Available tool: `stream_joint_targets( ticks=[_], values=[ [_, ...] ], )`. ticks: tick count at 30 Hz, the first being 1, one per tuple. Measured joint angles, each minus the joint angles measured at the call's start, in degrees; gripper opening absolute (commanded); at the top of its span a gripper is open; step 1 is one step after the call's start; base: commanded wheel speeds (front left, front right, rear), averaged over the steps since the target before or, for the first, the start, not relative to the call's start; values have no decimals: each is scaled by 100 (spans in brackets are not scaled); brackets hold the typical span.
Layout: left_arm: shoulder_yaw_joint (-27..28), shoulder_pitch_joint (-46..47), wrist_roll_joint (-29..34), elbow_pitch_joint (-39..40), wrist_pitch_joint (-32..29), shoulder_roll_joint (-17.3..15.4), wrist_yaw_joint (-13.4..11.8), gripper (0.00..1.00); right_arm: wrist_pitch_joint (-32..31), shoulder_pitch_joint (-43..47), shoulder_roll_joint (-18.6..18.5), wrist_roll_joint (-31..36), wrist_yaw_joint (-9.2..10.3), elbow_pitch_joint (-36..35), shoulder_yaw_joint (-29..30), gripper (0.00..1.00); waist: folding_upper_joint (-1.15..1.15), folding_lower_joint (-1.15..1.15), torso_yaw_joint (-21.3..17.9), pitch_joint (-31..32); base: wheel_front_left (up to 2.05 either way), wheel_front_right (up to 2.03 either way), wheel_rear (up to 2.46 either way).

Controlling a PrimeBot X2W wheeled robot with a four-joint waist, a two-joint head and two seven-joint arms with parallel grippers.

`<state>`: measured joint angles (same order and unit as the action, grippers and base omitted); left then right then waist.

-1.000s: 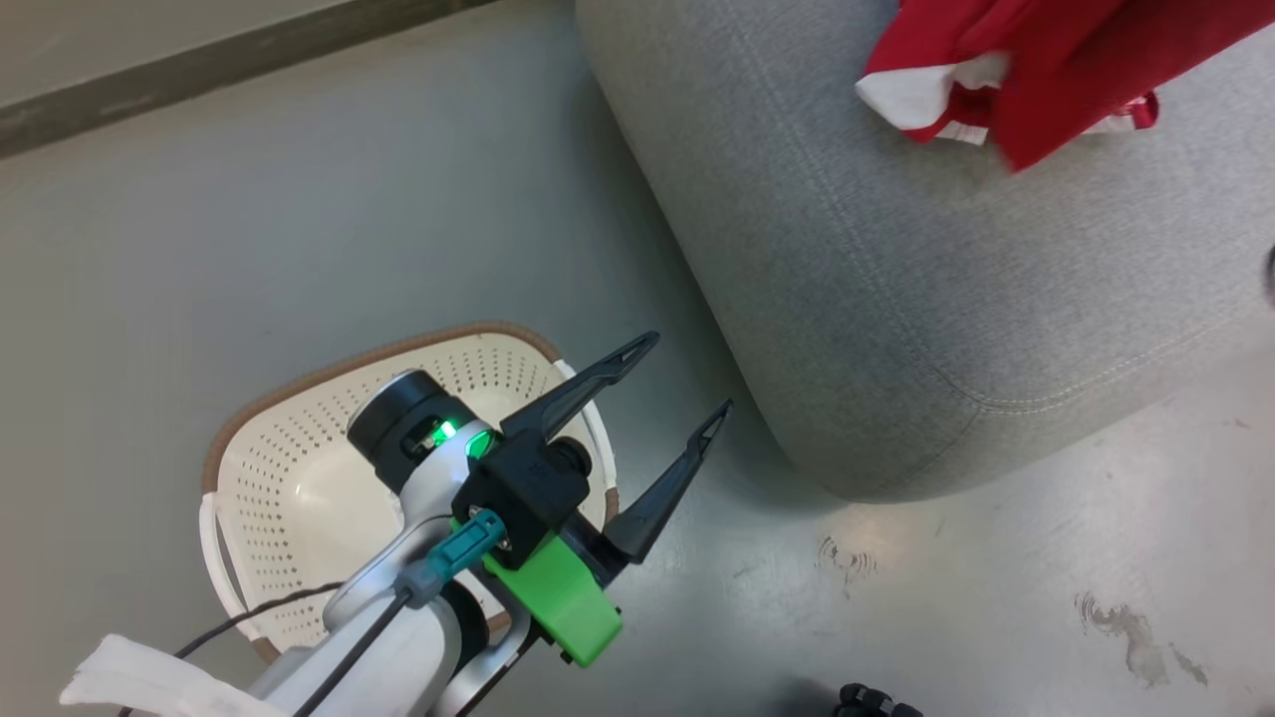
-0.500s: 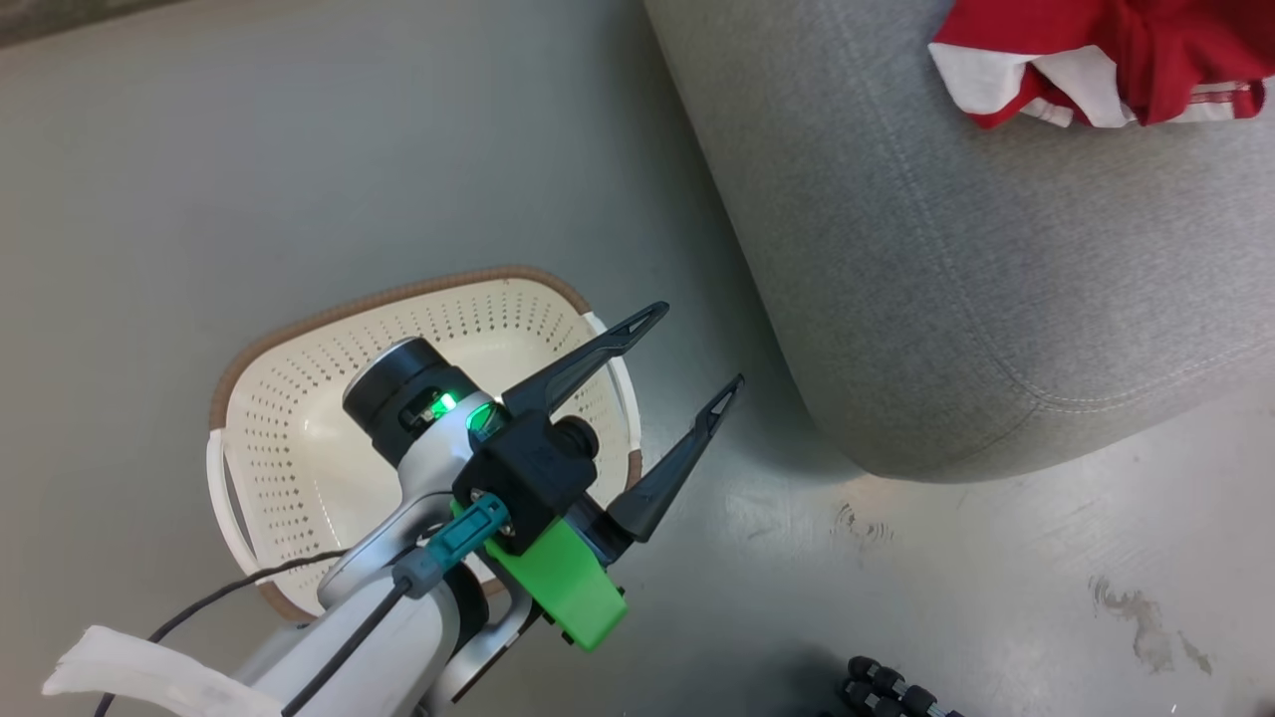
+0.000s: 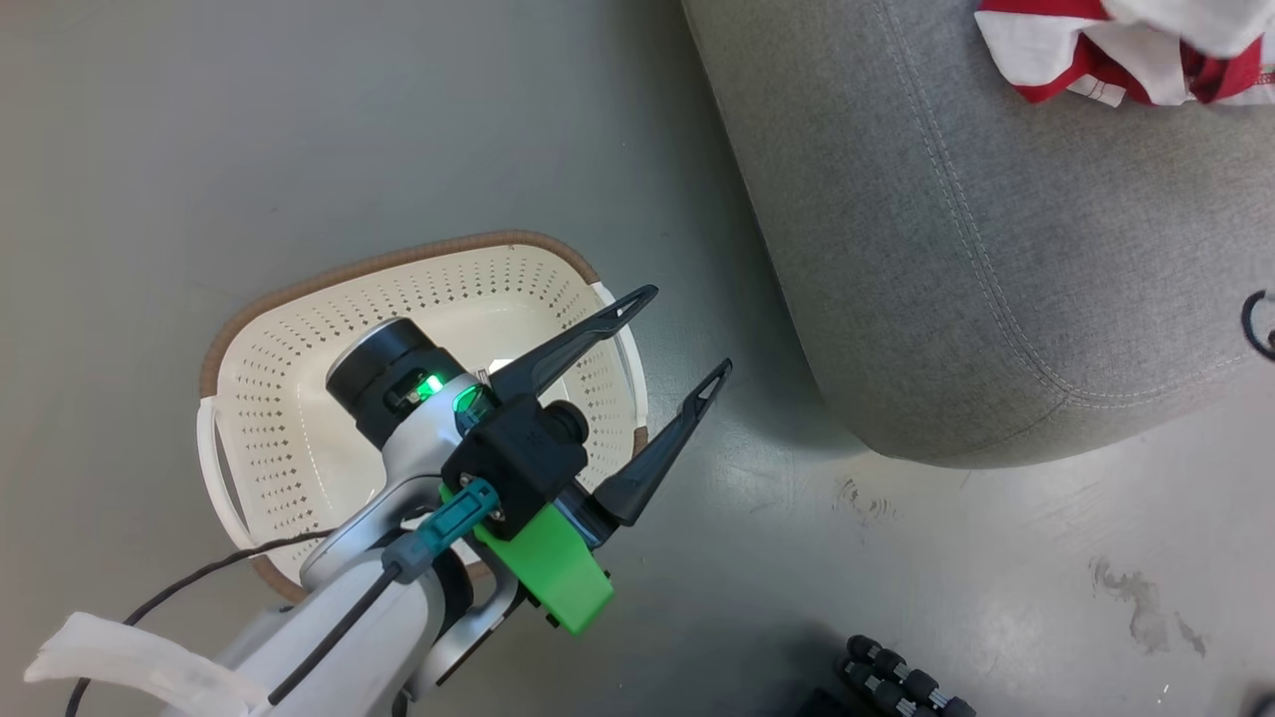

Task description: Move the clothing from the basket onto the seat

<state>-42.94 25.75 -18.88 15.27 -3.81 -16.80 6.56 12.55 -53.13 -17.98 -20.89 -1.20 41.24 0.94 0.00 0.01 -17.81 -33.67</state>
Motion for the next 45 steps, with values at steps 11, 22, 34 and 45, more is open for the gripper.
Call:
stream_joint_targets(
  ticks=[11, 22, 34, 45],
  values=[
    [-18, 13, -9, -141, 63, -21, 1, 100, 52, 74, 174, -33, -130, 516, -109, 0, 0, 0, -29, 30, 0, 0, 0],
    [-92, 12, -60, -307, 240, -16, 5, 100, 107, 109, 201, 45, -300, 831, -342, 100, 0, 0, -34, 299, 0, 0, 0],
    [-134, -19, -172, -560, 483, 40, 7, 100, 162, 871, 353, 77, -428, 923, -386, 100, 0, -1, -46, 723, 0, 0, 0],
    [60, -235, -213, -787, 700, 140, -141, 100, 179, 1473, 415, 137, -478, 93, -424, 100, 0, -1, 32, 1163, 0, 0, 0]
  ],
)
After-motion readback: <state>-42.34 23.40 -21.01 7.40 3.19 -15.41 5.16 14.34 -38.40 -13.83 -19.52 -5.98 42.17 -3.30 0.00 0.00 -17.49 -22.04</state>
